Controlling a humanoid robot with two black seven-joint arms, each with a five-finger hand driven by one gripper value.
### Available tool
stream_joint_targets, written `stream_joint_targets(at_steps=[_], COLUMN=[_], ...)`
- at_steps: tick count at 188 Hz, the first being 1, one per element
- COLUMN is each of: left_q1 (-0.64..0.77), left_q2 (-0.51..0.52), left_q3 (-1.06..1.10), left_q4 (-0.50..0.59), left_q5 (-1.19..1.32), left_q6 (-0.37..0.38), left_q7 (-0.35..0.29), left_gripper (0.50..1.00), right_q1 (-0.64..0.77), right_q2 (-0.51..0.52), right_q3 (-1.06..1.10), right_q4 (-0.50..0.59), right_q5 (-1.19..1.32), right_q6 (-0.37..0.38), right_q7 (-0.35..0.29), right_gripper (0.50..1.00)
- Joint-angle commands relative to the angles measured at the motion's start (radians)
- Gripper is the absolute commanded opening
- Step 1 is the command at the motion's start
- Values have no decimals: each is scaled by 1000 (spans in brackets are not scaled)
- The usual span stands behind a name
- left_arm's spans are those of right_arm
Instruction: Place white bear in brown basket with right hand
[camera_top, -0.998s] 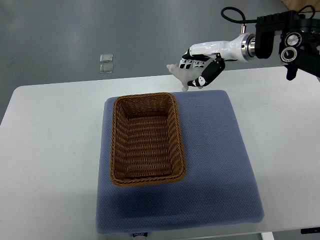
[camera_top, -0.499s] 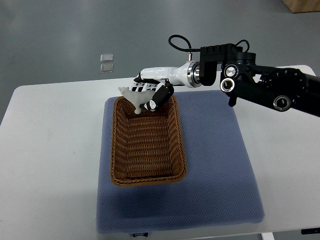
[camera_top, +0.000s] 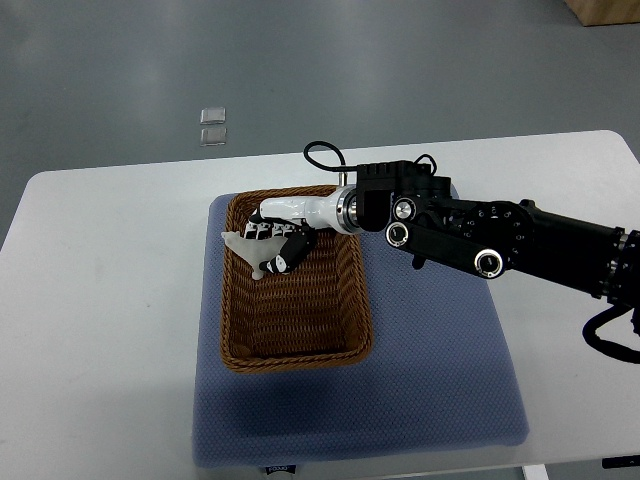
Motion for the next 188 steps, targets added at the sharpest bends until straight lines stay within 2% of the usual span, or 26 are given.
stream_joint_targets(at_steps=[1,13,21,36,59,70,79,90,101,110,119,128,140,147,188], left_q1=[0,0,0,0,0,0,-1,0,0,-2,-2,-1,0,-1,-2], left_q2=[0,0,0,0,0,0,0,0,0,0,0,0,0,0,0], left_q3=[0,0,0,0,0,0,0,0,0,0,2,2,2,2,2], left_q4=[0,0,0,0,0,0,0,0,2,3,3,3,5,5,5], left_q5=[0,0,0,0,0,0,0,0,0,0,0,0,0,0,0], left_q6=[-1,0,-1,-1,0,0,-1,-1,0,0,0,-1,-1,-1,-1], left_q7=[0,0,0,0,0,0,0,0,0,0,0,0,0,0,0], left_gripper=[1000,1000,1000,1000,1000,1000,1000,1000,1000,1000,1000,1000,1000,1000,1000], right_q1=[-21,-28,-31,-34,-34,-34,-34,-34,-34,-33,-33,-31,-28,-24,16], right_q2=[4,4,4,4,3,3,1,1,-2,-5,-8,-11,-14,-17,-54], right_q3=[-2,-5,-8,-8,-10,-10,-10,-10,-10,-8,-7,-5,-4,-2,13], right_q4=[-4,-4,-4,-4,-11,-12,-12,-12,-12,-12,-12,-12,-12,-12,-6], right_q5=[-8,-23,-26,-26,-28,-28,-28,-28,-28,-26,-26,-26,-26,-25,-8], right_q6=[-3,-3,-3,-3,-3,-3,-3,-1,2,6,8,9,11,11,14], right_q7=[0,1,4,6,8,8,6,6,8,8,8,8,8,8,8], right_gripper=[500,502,533,543,643,662,715,752,756,789,795,823,829,854,872])
